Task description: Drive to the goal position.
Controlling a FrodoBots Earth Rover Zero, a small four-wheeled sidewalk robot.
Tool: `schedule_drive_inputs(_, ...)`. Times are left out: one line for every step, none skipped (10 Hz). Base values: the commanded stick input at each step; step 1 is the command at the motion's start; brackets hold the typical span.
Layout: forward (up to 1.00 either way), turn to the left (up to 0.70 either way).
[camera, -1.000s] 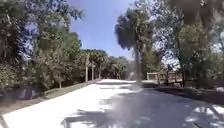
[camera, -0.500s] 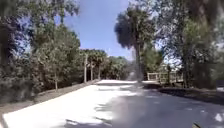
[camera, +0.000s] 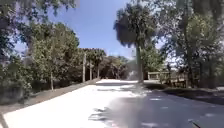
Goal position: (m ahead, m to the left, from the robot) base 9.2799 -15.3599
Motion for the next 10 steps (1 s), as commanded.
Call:
schedule_drive_inputs(0.70,0.00)
schedule_drive_inputs(0.70,0.00)
schedule_drive_inputs(0.70,0.00)
schedule_drive_inputs(0.70,0.00)
schedule_drive_inputs(0.70,0.00)
schedule_drive_inputs(0.70,0.00)
schedule_drive_inputs(0.70,0.00)
schedule_drive_inputs(0.70,0.00)
schedule_drive_inputs(0.70,0.00)
schedule_drive_inputs(0.70,0.00)
